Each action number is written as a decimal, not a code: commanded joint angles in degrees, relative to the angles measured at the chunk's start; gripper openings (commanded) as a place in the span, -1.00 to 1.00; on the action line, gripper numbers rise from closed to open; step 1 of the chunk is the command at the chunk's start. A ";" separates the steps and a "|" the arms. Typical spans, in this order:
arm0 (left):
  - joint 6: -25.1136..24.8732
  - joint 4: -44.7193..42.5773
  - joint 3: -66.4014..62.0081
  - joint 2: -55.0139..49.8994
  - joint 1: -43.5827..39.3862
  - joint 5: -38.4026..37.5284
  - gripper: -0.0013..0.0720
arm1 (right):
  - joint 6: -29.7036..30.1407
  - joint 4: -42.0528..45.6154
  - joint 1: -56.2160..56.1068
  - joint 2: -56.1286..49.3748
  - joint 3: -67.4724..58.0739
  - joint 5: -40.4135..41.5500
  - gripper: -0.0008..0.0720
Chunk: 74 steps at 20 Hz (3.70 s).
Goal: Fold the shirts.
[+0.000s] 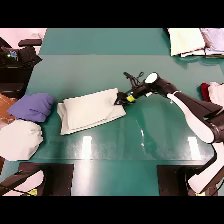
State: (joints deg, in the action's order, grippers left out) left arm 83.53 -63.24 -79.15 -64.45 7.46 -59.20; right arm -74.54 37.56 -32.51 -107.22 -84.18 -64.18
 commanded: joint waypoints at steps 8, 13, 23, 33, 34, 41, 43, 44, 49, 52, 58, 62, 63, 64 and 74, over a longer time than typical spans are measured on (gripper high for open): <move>-2.60 3.76 0.00 0.04 -14.67 2.93 -0.88 | -6.10 13.42 15.96 11.63 -4.50 1.44 -0.94; -2.47 3.93 0.00 0.04 -23.10 8.90 -0.88 | -8.55 21.64 41.66 21.88 -4.50 -0.85 -0.94; -0.37 4.98 0.00 -0.04 -26.77 14.05 -0.88 | -3.82 10.80 71.78 19.74 -4.59 3.72 -0.94; -0.59 4.92 0.00 -0.07 -26.75 13.16 -0.88 | -3.82 10.25 72.26 22.01 -22.38 -1.75 -0.94; -0.63 4.72 0.00 -0.07 -26.75 13.20 -0.88 | -3.85 10.32 72.78 23.10 -22.88 -2.73 -0.94; -1.07 4.52 0.00 -0.07 -26.75 13.14 -0.87 | -4.79 13.75 78.60 29.38 -17.70 -12.00 -0.94; -1.09 4.50 0.00 -0.07 -26.75 13.14 -0.88 | -4.76 17.05 80.74 32.41 -10.75 -12.13 -0.94; -1.16 4.50 0.00 -0.07 -26.77 13.11 -0.87 | -4.76 20.83 81.66 33.97 -7.02 -12.20 -0.94; -1.49 4.52 0.00 -0.07 -26.75 11.65 -0.87 | -4.76 32.72 86.49 38.91 8.04 -13.66 -0.91; -1.51 4.52 0.00 -0.07 -26.77 11.56 -0.87 | -4.76 33.07 90.33 40.65 13.51 -13.97 0.50; -1.46 4.55 0.00 -0.07 -26.77 11.65 -0.87 | -4.74 21.44 91.10 46.05 14.16 -8.61 0.68; -1.46 4.55 -0.02 -0.04 -26.75 12.00 -0.87 | -4.72 8.35 76.63 48.81 14.16 -6.73 0.66; -1.44 4.55 -0.02 -0.04 -26.75 12.11 -0.87 | -4.70 8.74 70.99 49.35 14.16 -6.45 0.65; -1.44 4.57 -0.02 -0.04 -26.75 12.15 -0.87 | -4.70 9.01 65.77 49.62 14.16 -6.05 0.65; -1.44 4.57 -0.02 -0.04 -26.75 12.15 -0.87 | -3.13 9.16 33.33 49.66 14.16 0.22 -0.94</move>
State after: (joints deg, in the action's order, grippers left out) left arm 82.06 -58.67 -79.15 -64.49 -19.27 -47.11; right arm -78.02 47.07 6.50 -57.63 -70.04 -65.60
